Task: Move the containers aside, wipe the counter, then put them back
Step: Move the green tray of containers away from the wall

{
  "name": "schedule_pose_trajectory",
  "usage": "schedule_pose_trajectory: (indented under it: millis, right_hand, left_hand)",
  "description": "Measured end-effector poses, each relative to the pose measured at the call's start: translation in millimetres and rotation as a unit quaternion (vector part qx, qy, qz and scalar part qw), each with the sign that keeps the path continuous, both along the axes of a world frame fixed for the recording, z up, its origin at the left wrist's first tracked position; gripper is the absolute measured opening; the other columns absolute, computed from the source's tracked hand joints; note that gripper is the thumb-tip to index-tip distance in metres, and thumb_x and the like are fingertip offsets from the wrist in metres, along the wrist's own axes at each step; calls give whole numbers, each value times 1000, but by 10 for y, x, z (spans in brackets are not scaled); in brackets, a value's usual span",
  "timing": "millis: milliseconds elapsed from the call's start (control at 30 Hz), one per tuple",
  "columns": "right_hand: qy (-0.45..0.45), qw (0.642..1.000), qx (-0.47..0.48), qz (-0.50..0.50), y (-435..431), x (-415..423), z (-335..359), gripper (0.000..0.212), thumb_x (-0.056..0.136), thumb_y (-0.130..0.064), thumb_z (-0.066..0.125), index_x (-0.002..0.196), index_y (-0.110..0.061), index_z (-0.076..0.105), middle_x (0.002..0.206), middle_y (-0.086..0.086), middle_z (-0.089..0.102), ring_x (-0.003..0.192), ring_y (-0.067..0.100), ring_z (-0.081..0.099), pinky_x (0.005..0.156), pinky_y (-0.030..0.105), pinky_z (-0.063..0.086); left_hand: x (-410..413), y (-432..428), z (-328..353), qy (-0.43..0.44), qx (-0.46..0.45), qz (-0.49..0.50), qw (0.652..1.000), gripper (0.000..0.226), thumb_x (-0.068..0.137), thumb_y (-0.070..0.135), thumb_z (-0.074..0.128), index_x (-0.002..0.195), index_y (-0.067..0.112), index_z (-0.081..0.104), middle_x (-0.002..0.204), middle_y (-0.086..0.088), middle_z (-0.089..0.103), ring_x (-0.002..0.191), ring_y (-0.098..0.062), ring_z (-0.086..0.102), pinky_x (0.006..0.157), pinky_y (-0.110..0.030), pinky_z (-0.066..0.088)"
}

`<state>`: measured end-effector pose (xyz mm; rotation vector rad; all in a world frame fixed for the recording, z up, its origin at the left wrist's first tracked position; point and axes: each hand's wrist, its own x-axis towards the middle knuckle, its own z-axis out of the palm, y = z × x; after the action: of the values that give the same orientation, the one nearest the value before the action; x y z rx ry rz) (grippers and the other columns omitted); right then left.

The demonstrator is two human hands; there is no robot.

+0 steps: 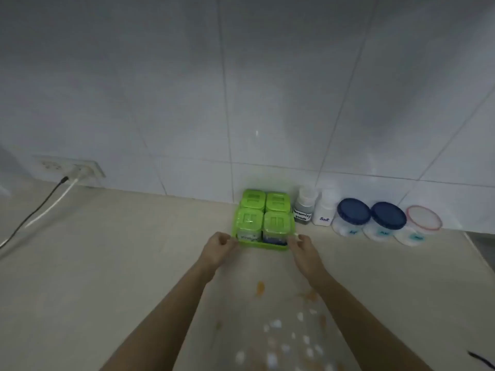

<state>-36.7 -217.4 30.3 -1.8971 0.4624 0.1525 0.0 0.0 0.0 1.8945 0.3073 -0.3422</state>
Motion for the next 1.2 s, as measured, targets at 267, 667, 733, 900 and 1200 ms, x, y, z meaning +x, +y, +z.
schedule_pose_trajectory:
  millis: [267,667,733,900,1200]
  right_hand:
    - [42,991,119,-50,-38,649,-426,57,81,-51,58,120,-9,51,117,7,61,108,26,59,98,48,48]
    - [50,994,94,27,239,359,-224,38,82,-36,68,85,1,69,88,15,72,74,22,64,69,32,51]
    - [45,993,92,61,442,311,-164,38,83,-34,67,93,2,70,91,14,73,79,21,66,70,30,51]
    - [36,984,88,148,1209,214,-29,25,87,-27,63,96,-4,70,86,6,69,81,19,64,67,24,49]
    - [48,971,90,215,2461,34,-190,19,89,-28,61,81,-12,67,80,0,66,76,14,61,64,24,46]
  left_hand:
    - [452,-447,71,45,-117,46,991,43,83,38,68,111,7,56,106,-5,64,83,-13,61,60,-19,47]
    - [39,378,300,214,-49,-65,973,92,38,51,85,110,-2,65,109,-19,71,95,-30,68,93,-43,53]
    - [-135,599,292,222,-51,-54,972,92,38,53,86,109,-1,66,107,-18,71,89,-26,68,91,-38,55]
    - [-506,1340,266,219,-59,21,974,98,29,56,90,103,-4,68,104,-21,71,87,-28,68,86,-37,56]
    - [-964,2472,320,214,-36,108,970,89,34,54,86,100,-3,68,99,-20,73,86,-27,68,90,-41,55]
